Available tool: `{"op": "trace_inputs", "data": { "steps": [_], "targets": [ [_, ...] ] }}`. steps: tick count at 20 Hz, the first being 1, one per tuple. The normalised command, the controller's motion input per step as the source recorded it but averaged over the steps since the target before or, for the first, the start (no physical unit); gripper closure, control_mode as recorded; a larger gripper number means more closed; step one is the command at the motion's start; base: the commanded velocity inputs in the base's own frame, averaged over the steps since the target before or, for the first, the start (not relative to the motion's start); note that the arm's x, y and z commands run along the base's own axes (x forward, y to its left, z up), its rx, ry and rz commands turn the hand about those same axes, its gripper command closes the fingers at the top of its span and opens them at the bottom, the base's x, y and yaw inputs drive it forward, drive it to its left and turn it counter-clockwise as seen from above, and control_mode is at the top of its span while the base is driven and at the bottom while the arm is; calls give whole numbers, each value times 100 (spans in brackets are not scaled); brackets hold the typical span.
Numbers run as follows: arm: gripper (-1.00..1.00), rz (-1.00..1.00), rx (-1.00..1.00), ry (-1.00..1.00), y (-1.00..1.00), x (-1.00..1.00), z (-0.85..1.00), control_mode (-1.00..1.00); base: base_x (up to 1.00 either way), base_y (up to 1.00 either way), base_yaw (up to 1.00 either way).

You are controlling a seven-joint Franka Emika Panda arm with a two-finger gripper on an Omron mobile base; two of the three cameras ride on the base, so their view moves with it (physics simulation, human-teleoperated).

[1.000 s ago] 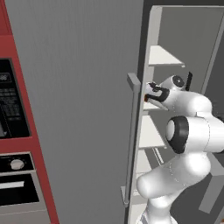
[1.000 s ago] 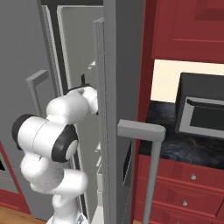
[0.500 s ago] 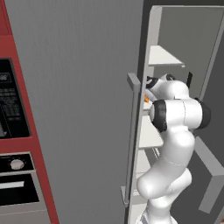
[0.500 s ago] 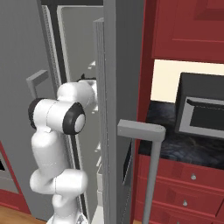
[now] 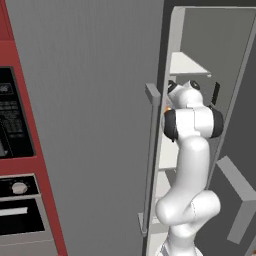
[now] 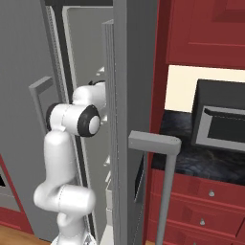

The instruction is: Take the carrot and broccoli out of the freezer and place them in the tupperware container on the counter. Then put the tupperware containing the vegetables back in the freezer.

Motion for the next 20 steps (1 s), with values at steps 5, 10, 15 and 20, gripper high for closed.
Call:
{"op": "trace_inputs", "data": {
  "steps": [5,10,15,20],
  "targets": [
    [100,4,-2,-3,11,-31,-41,-100,0,0,0],
    [100,0,-4,-4,34,-91,-39,-100,0,0,0],
    [100,0,-7,-3,32,-86,-48,-100,0,0,0],
    [100,0,-2,-10,6,-65,6,-100,0,0,0]
  ]
}}
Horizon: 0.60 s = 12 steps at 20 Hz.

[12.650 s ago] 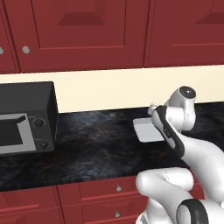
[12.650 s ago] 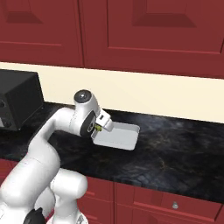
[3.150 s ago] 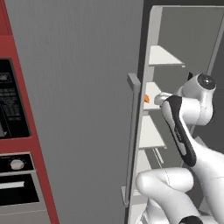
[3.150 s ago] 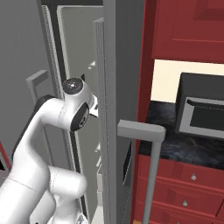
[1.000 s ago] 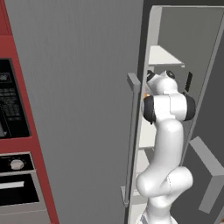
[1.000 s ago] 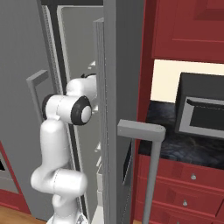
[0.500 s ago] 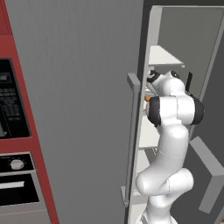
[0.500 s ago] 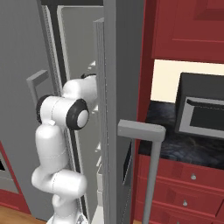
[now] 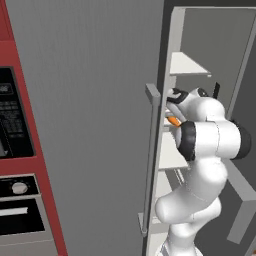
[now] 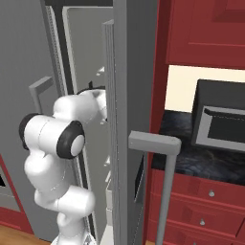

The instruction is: Take the carrot and broccoli out of the freezer and place them in the tupperware container on the counter. Then put the tupperware containing the vegetables back in the freezer.

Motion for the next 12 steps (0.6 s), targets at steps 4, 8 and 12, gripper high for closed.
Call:
{"op": "trace_inputs", "data": {
  "steps": [4,8,12],
  "targets": [
    [100,-1,0,-4,15,-39,77,-100,0,0,0],
    [100,-7,-2,1,13,-79,59,-100,0,0,0],
    [100,-14,-4,10,0,-99,60,-100,0,0,0]
  ]
}}
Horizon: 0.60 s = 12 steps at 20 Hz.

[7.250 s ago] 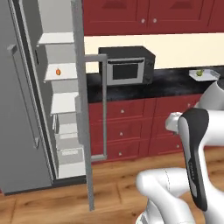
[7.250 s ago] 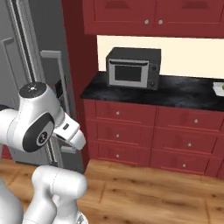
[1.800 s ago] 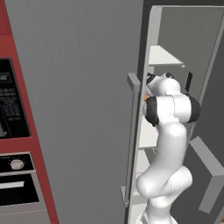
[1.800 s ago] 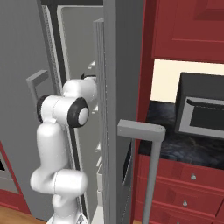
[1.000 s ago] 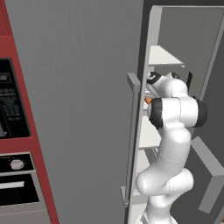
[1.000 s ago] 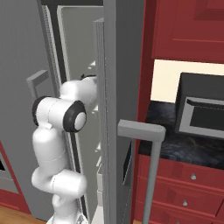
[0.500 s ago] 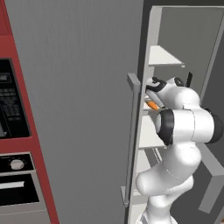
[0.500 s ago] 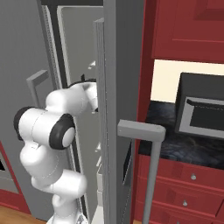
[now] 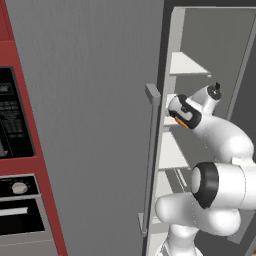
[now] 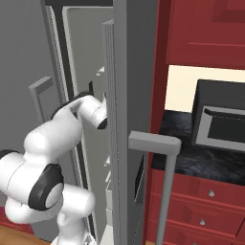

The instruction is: Take the carrot and broccoli out of the freezer and place them in the tupperware container on the counter. Then put the tupperware containing the vegetables back in the freezer.

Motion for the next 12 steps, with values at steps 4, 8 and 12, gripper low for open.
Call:
{"op": "trace_inputs", "data": {
  "steps": [4,8,12],
  "targets": [
    [100,-17,-7,15,0,-100,60,-100,0,0,0],
    [100,-15,-2,16,0,-100,47,-100,0,0,0],
    [100,-13,0,9,0,-100,16,-100,0,0,0]
  ]
}}
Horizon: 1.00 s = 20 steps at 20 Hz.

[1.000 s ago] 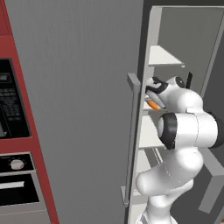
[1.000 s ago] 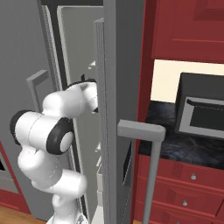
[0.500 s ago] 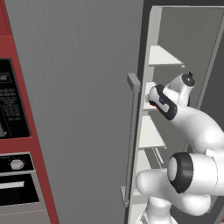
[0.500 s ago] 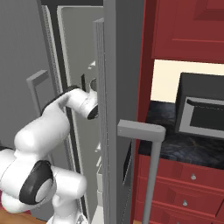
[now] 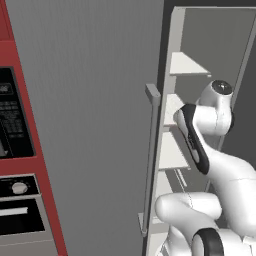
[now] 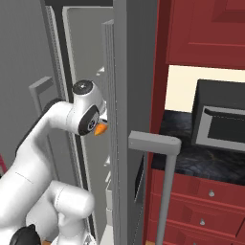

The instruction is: Take the carrot and broccoli out of the freezer and place them in the tupperware container on the counter. Then put the tupperware containing the vegetables back in the freezer.

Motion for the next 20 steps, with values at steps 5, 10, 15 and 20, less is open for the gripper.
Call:
{"op": "trace_inputs", "data": {
  "steps": [5,10,15,20],
  "targets": [
    [100,-8,3,9,0,-100,2,-100,0,0,0],
    [100,-3,3,7,0,-70,0,100,-18,0,-1],
    [100,0,0,0,0,0,0,100,-100,12,-5],
    [100,0,0,0,0,0,0,100,-100,9,-7]
  ]
}}
